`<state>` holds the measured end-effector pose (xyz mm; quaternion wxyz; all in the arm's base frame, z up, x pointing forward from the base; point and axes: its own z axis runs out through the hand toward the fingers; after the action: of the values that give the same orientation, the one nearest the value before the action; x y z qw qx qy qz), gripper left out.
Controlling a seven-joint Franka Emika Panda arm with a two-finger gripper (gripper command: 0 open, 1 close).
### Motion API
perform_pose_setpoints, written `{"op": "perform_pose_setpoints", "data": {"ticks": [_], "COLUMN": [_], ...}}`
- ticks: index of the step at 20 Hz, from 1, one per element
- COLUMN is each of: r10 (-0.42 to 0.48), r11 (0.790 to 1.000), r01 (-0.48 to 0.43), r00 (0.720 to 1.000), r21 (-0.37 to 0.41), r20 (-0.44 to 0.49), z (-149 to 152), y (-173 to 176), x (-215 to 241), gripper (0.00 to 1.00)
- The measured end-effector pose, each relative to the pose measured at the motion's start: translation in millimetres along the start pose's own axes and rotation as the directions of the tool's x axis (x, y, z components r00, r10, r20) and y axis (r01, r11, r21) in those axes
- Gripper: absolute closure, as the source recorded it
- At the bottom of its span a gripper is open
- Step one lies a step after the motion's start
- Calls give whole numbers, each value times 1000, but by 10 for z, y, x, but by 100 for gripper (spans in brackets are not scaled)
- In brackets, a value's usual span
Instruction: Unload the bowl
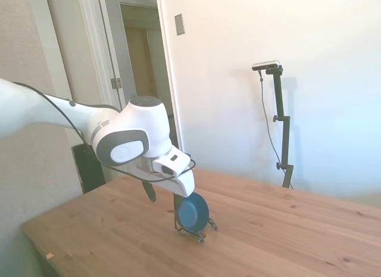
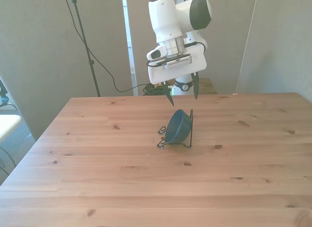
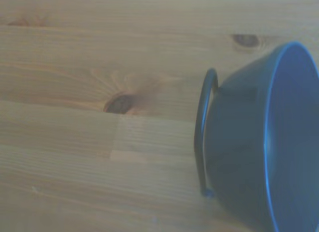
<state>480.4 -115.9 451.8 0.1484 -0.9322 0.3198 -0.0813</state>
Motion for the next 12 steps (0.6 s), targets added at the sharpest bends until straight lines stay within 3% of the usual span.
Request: {"op": "perform_pose_setpoints", "data": {"ticks": [12], "r10": [-102], "r11": [994], "r01": [100], "r00": [994], "r21": [49], "r20": [40], "z": [365], "y": [-25], "x": [365], "gripper": [0]}}
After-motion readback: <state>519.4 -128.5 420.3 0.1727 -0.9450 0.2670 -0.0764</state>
